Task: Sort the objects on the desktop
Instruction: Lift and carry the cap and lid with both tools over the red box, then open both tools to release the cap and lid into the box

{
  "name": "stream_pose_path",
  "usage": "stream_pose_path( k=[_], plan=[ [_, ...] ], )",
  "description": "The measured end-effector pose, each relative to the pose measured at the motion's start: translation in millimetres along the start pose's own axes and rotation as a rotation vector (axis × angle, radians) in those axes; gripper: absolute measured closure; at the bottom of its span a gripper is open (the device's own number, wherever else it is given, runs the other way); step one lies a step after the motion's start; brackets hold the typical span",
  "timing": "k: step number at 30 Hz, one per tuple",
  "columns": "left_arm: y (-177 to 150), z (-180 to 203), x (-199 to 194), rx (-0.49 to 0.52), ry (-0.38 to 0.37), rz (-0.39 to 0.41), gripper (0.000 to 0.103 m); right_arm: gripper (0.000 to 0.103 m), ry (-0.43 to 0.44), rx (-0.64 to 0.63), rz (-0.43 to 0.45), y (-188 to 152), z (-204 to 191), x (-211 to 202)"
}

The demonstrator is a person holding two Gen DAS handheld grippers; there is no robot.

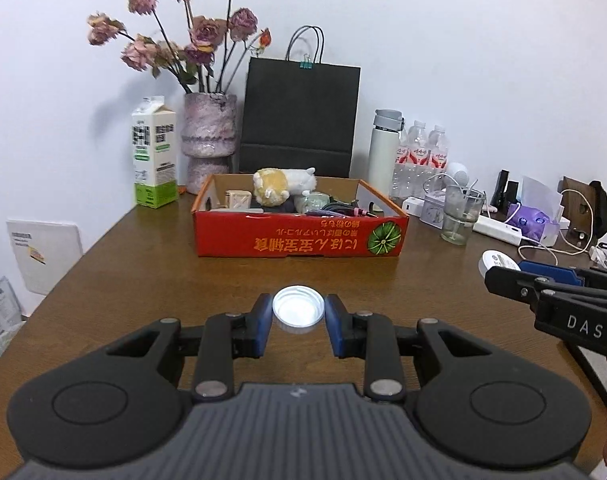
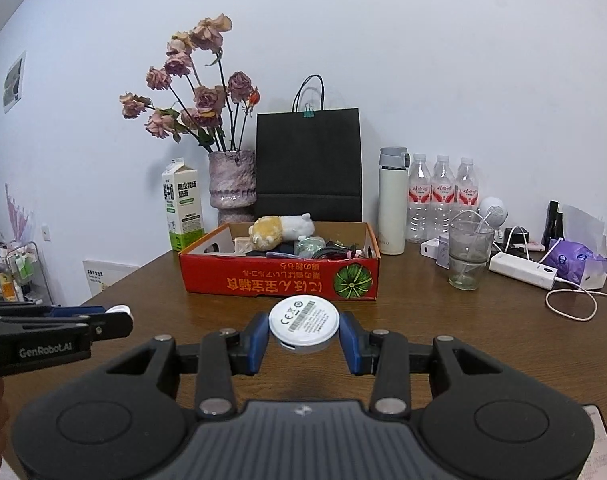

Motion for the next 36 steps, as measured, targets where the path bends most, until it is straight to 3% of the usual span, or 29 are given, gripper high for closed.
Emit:
stream_pose_path(
  k=[5, 9, 14, 17, 24, 30, 36],
  plan=[
    [38, -10, 41, 0.015, -0.013, 0.025, 0.074, 0.066, -0.005, -0.004, 0.014, 23, 13, 34],
    [77, -10, 87, 0.010, -0.075, 0.016, 0.074, 0.066, 0.008, 0.020, 0.025, 49, 28, 73],
    [119, -2, 161, -0.007, -0.138, -0.070, 0.074, 0.066, 0.039, 0.040, -0.011, 85, 42, 139],
    [132, 5, 210, 0.012, -0.146, -0.129, 0.074, 0.066, 0.069, 0.052, -0.095, 100, 49, 191],
    [130, 7, 330, -0.015, -0.088, -0.341, 0.074, 0.066, 0.091, 0.041, -0.353, 93, 61, 309],
    [119, 12, 373, 0.008, -0.054, -0.408, 0.074, 0.066, 0.071, -0.022, -0.474, 79, 64, 368],
    [116, 4, 396, 0.003, -0.023, -0.471, 0.071, 0.066, 0.041, -0.120, -0.544, 67, 56, 399]
  ],
)
Point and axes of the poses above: each gripper's, at about its wrist camera, not at the fingertips, and x roughly the way its jaws point, z to its right, y to its top, the point moved 3 cm from there along x, roughly the way its jaws point, and after that the axes turned 3 degrees about z, right-handed, at the moved point
